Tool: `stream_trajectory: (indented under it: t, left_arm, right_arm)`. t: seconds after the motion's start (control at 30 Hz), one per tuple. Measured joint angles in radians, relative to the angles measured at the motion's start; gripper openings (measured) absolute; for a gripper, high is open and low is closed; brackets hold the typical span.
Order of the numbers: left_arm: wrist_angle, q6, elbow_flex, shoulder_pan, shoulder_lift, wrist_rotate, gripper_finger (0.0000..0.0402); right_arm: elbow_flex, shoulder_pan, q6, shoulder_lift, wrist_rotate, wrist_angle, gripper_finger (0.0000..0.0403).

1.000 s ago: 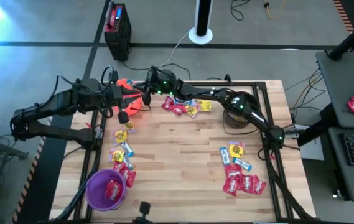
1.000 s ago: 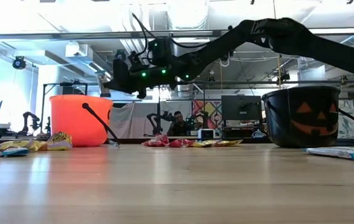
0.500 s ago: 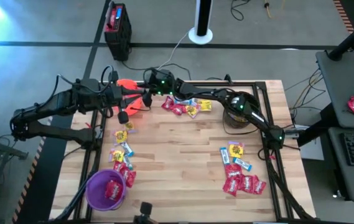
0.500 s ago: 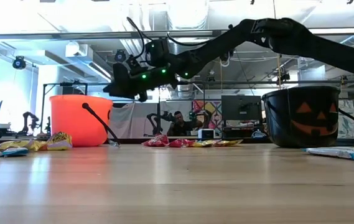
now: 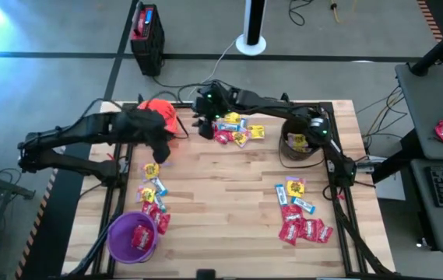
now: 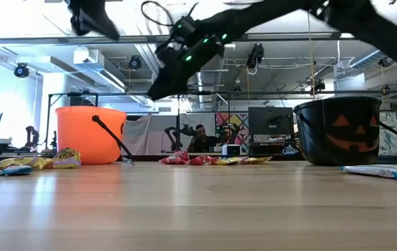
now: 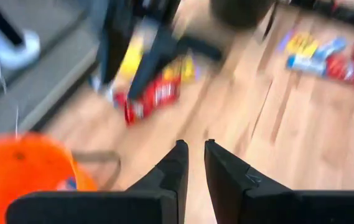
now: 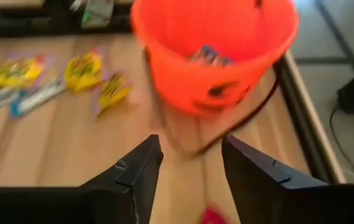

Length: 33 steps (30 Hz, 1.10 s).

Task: Sort candy by brand, put in halloween buckets
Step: Put the yellow candy into the black bucket

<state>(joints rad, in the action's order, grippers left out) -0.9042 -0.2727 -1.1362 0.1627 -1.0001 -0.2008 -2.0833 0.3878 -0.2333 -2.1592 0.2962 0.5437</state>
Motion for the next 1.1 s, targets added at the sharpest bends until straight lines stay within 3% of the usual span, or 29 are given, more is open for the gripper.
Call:
stream_trajectory:
  t: [0.2, 0.57, 0.77, 1.1]
  left_arm:
    - [-0.156, -0.161, 0.000, -0.052, -0.096, 0.001, 0.0038]
    - [-0.311, -0.468, 0.007, -0.108, -0.325, -0.005, 0.0038]
    - [-0.322, -0.487, 0.007, -0.127, -0.420, 0.009, 0.0038]
    - [-0.260, -0.882, 0.114, -0.180, -0.464, 0.010, 0.0038]
  right_arm:
    - [0.295, -0.002, 0.015, 0.244, -0.008, -0.020, 0.0143]
    - [0.749, -0.065, 0.075, 0.667, -0.010, -0.390, 0.0119]
    - [0.818, -0.076, 0.077, 0.755, -0.055, -0.425, 0.0109]
    - [0.818, -0.076, 0.011, 0.748, -0.061, -0.423, 0.0106]
